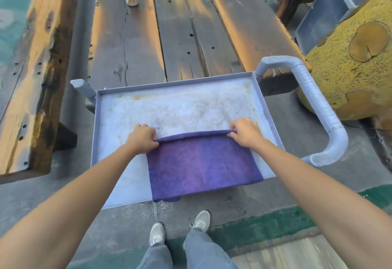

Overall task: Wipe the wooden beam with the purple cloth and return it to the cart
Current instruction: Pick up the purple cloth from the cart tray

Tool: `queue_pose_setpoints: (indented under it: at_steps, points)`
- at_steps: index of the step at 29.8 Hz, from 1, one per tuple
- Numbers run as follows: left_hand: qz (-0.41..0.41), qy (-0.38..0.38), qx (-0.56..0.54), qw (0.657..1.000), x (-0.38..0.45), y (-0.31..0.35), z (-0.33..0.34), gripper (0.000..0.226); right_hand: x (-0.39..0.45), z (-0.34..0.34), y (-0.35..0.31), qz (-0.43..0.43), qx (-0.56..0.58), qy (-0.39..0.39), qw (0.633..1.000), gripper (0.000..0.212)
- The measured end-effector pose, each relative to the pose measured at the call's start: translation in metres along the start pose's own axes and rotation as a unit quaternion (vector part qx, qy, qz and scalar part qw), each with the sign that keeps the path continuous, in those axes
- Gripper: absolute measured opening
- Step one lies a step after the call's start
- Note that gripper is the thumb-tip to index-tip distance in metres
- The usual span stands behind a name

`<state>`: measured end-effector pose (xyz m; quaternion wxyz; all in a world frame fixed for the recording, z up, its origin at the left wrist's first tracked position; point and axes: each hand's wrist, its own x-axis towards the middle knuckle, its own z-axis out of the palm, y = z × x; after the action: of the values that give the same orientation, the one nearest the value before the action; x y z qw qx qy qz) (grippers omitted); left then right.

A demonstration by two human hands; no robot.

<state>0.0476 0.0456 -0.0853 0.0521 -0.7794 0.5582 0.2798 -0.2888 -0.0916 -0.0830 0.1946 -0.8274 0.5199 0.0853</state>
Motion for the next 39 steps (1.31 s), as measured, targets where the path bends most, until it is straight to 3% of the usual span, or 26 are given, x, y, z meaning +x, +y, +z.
queue_pose_setpoints:
  at_steps: [5, 8, 11, 14, 19, 22, 25, 27, 30, 32, 35, 37, 39]
  points:
    - [0.011, -0.028, -0.207, 0.978, -0.009, -0.016, -0.023, 0.032, -0.029, -0.022, 0.017, 0.013, 0.222, 0.037, 0.974, 0.037]
    - [-0.024, -0.063, -0.41, 0.909, -0.018, -0.024, -0.036, 0.03, -0.05, -0.033, 0.03, 0.061, 0.369, 0.075, 0.924, 0.031]
    - [-0.02, -0.117, -0.481, 0.868, -0.022, -0.028, -0.046, 0.026, -0.076, -0.039, 0.037, 0.08, 0.449, 0.102, 0.884, 0.022]
    - [0.002, -0.161, -0.512, 0.844, -0.031, -0.021, -0.052, 0.029, -0.102, -0.041, 0.035, 0.11, 0.459, 0.146, 0.87, 0.02]
    - [0.055, -0.158, -0.597, 0.785, -0.045, -0.001, -0.058, 0.041, -0.158, -0.048, 0.019, 0.128, 0.449, 0.262, 0.845, 0.01]
    - [0.08, -0.154, -0.622, 0.763, -0.061, 0.017, -0.065, 0.033, -0.191, -0.055, 0.003, 0.135, 0.459, 0.314, 0.82, 0.008]
    - [0.107, -0.144, -0.619, 0.765, -0.074, 0.038, -0.076, 0.028, -0.22, -0.063, -0.008, 0.161, 0.476, 0.364, 0.784, 0.01]
    - [0.124, -0.133, -0.607, 0.774, -0.082, 0.054, -0.085, 0.025, -0.237, -0.071, -0.016, 0.188, 0.511, 0.392, 0.742, 0.01]
    - [0.117, -0.122, -0.6, 0.782, -0.102, 0.086, -0.098, 0.023, -0.262, -0.08, -0.026, 0.226, 0.596, 0.412, 0.651, 0.011]
    - [0.12, -0.126, -0.593, 0.786, -0.114, 0.11, -0.101, 0.01, -0.267, -0.086, -0.034, 0.235, 0.676, 0.385, 0.583, 0.013]
    - [0.164, -0.151, -0.563, 0.796, -0.141, 0.149, -0.097, 0.007, -0.28, -0.095, -0.057, 0.245, 0.764, 0.349, 0.484, 0.038]
    - [0.182, -0.15, -0.553, 0.799, -0.159, 0.172, -0.094, 0.015, -0.284, -0.099, -0.073, 0.247, 0.775, 0.346, 0.466, 0.044]
    - [0.202, -0.155, -0.541, 0.801, -0.176, 0.195, -0.091, 0.017, -0.288, -0.102, -0.088, 0.249, 0.757, 0.366, 0.48, 0.046]
